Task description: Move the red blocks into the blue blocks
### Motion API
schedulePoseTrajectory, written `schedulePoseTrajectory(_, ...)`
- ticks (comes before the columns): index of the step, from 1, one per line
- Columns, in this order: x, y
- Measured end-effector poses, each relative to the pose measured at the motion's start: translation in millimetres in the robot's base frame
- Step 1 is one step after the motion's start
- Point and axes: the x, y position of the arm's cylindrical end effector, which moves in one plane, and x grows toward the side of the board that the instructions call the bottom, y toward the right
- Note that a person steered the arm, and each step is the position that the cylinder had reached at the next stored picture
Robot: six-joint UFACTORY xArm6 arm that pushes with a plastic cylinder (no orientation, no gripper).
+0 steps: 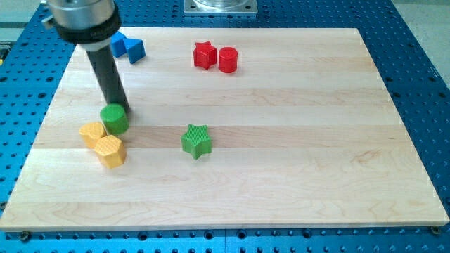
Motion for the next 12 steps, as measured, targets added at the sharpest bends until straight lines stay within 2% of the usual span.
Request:
schedulePoseTrajectory(1,22,11)
schedulePoseTrajectory(2,10,109)
schedulePoseTrajectory(3,43,174)
schedulePoseTrajectory(4,66,143)
schedulePoseTrajectory(5,66,76)
schedulePoseTrajectory(6,42,90)
schedulePoseTrajectory(7,-3,91)
schedulePoseTrajectory(8,-29,181)
schedulePoseTrajectory(9,-81,216)
schedulePoseTrajectory(11,-119,224)
schedulePoseTrajectory(12,-125,222)
